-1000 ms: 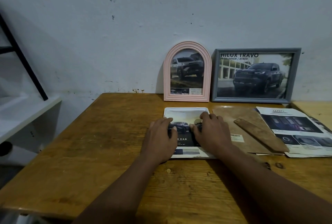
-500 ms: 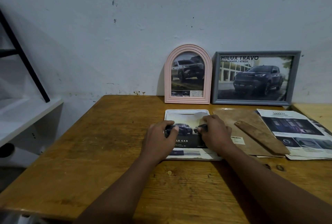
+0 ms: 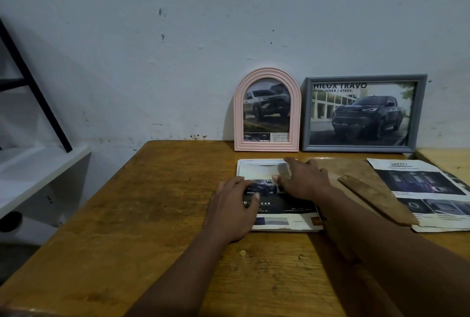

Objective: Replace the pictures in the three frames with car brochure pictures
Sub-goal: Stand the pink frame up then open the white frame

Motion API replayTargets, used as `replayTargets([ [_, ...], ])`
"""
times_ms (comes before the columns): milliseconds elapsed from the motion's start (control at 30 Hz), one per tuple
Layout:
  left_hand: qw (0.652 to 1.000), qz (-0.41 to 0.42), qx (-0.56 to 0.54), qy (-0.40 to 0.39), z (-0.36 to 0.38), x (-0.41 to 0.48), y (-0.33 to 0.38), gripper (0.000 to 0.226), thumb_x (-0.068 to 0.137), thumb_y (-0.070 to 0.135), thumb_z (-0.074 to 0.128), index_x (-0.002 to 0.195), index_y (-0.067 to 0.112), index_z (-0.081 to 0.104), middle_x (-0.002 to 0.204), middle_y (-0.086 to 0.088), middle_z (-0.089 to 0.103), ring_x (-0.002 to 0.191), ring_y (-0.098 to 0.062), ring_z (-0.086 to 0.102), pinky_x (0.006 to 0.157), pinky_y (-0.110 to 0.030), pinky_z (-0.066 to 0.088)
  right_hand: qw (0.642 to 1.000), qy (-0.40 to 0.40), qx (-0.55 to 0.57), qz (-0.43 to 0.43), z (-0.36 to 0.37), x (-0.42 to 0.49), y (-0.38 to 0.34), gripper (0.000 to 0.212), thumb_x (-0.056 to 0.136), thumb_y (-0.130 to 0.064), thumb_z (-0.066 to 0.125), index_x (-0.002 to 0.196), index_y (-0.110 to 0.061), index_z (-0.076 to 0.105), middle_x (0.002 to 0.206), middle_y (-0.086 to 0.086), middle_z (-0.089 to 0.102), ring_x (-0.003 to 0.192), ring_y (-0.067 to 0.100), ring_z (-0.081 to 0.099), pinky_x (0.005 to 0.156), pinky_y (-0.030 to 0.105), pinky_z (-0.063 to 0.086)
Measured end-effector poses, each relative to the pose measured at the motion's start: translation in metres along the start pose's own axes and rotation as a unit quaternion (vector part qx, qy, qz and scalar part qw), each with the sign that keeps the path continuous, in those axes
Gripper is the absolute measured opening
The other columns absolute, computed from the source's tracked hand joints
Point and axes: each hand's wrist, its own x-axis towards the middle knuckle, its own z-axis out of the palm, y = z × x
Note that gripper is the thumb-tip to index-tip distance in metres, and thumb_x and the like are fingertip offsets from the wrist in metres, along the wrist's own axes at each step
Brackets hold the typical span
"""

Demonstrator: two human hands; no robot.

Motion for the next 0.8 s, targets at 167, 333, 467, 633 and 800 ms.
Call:
replayTargets([
  [167, 1.0, -0.002, 0.012, -0.011, 0.001, 0.002, -0.001, 0.054, 0.098, 0.054, 0.042, 0.145, 0.029, 0.051, 0.152, 0.009, 0.044, 0.138, -0.014, 0.032, 0.11, -0.046, 0.04, 0.999, 0.031, 0.015, 0.003, 0.006, 0.009, -0.001, 0.067, 0.088, -0.057, 0.061, 0.143, -0.026, 0.038, 0.15, 0.005, 0.041, 0.138, 0.031, 0.032, 0.107, 0.053, 0.029],
  [333, 1.0, -0.001, 0.006, -0.012, 0.001, 0.001, -0.002, 0.053, 0.096, 0.053, 0.042, 0.143, 0.03, 0.052, 0.148, 0.011, 0.047, 0.134, -0.013, 0.035, 0.108, -0.046, 0.042, 0.995, 0.083, 0.061, 0.008, 0.01, 0.012, 0.002, 0.059, 0.085, -0.05, 0.069, 0.134, -0.026, 0.047, 0.143, 0.005, 0.046, 0.131, 0.029, 0.04, 0.103, 0.049, 0.036],
  [467, 1.0, 0.0, 0.005, -0.009, 0.0, 0.001, 0.0, 0.05, 0.098, 0.05, 0.044, 0.142, 0.029, 0.053, 0.148, 0.011, 0.047, 0.133, -0.013, 0.035, 0.108, -0.045, 0.042, 0.99, 0.098, 0.099, 0.017, 0.012, 0.012, 0.001, 0.051, 0.086, -0.043, 0.071, 0.128, -0.025, 0.049, 0.137, 0.007, 0.049, 0.126, 0.03, 0.043, 0.101, 0.048, 0.037],
  [633, 1.0, -0.003, 0.01, -0.005, 0.0, 0.001, 0.0, 0.048, 0.099, 0.049, 0.046, 0.142, 0.028, 0.053, 0.149, 0.011, 0.047, 0.134, -0.012, 0.035, 0.108, -0.043, 0.042, 0.983, 0.076, 0.16, 0.052, 0.006, 0.015, -0.001, 0.045, 0.083, -0.043, 0.073, 0.119, -0.028, 0.05, 0.12, 0.004, 0.061, 0.119, 0.029, 0.051, 0.1, 0.045, 0.032],
  [800, 1.0, -0.007, 0.014, -0.003, 0.0, 0.002, 0.0, 0.048, 0.099, 0.049, 0.046, 0.142, 0.028, 0.053, 0.148, 0.011, 0.047, 0.135, -0.012, 0.035, 0.108, -0.042, 0.042, 0.985, 0.065, 0.158, 0.022, 0.006, 0.014, 0.002, 0.05, 0.084, -0.045, 0.071, 0.126, -0.028, 0.051, 0.119, 0.0, 0.06, 0.118, 0.025, 0.051, 0.104, 0.047, 0.029],
])
